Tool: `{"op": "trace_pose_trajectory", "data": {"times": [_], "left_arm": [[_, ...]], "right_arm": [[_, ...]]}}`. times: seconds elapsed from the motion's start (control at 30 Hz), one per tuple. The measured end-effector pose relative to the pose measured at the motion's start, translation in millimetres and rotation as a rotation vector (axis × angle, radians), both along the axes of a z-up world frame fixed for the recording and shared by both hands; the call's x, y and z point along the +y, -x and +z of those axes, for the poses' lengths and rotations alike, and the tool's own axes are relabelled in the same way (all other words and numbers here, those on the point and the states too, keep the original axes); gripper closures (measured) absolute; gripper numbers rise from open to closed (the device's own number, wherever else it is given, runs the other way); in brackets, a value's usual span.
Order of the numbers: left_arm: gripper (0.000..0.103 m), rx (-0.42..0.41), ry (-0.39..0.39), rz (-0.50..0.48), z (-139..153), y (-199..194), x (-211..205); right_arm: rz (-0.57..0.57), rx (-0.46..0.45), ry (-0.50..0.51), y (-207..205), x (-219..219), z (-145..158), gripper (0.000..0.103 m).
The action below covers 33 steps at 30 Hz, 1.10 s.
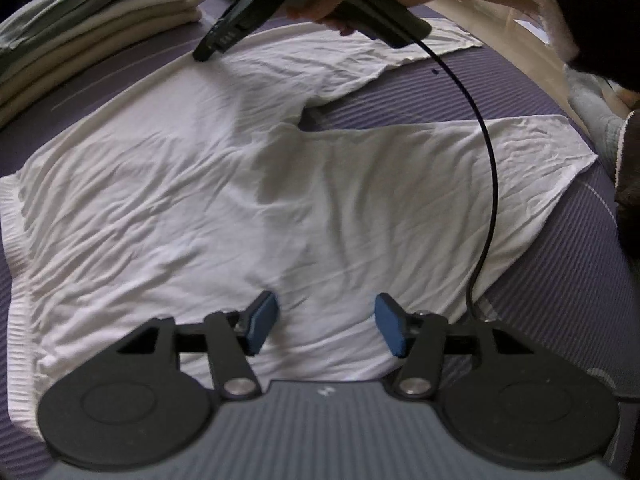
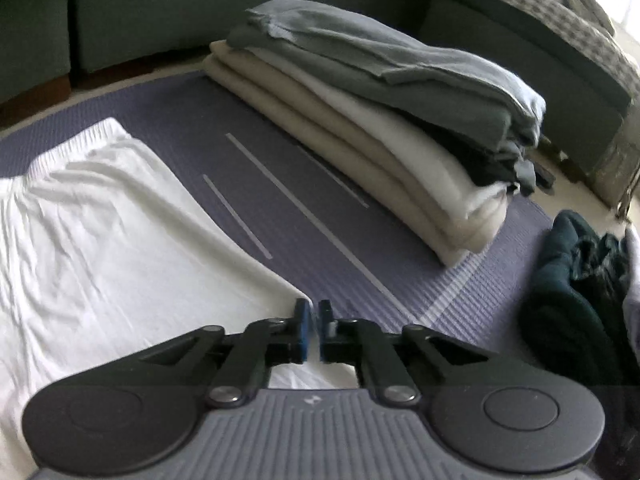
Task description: Fold clothes
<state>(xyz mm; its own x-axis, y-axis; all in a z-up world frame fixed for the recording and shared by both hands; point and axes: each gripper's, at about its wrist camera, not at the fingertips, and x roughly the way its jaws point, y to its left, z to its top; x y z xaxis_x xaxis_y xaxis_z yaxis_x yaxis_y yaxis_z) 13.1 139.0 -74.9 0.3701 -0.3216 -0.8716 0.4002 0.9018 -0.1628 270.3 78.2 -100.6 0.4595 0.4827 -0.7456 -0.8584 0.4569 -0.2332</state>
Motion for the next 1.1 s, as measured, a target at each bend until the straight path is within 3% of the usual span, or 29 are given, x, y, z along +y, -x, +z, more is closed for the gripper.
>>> {"op": "trace_pose_trajectory", "data": {"times": [0.27, 0.47, 0.57, 0.6, 0.8, 0.87, 0.93, 0.97, 1.1], "left_arm": [[0.041, -0.004, 0.0, -0.007, -1, 1, -2], [0.035, -0.008, 0.004, -0.017, -4, 1, -7], [0.031, -0.008, 0.013, -0.01, -4, 0, -7], [0.029, -0.006, 0.021, -0.003, -4, 0, -7], [0.016, 0.038, 0.077, 0.078, -4, -5, -3], [0.014, 0.056, 0.077, 0.11, -3, -7, -4], [0.011, 0.079, 0.063, 0.149, -1, -10, -6], [0.007, 0.089, 0.058, 0.171, 0, -11, -7], [0.003, 0.071, 0.018, 0.22, 17, -12, -9]], "right_arm": [[-0.02, -0.137, 0.022, 7, 11, -6, 0.103], [-0.039, -0.152, 0.044, 5, 20, -9, 0.102], [-0.064, -0.152, 0.047, 7, 19, -4, 0.078], [-0.076, -0.145, 0.04, 8, 17, 0, 0.062], [-0.176, -0.048, 0.047, 24, -2, 29, 0.051], [-0.197, -0.018, 0.057, 33, -11, 37, 0.045], [-0.23, 0.024, 0.069, 50, -26, 52, 0.025], [-0.241, 0.043, 0.072, 58, -32, 57, 0.021], [-0.283, 0.115, 0.095, 92, -61, 82, 0.014]]}}
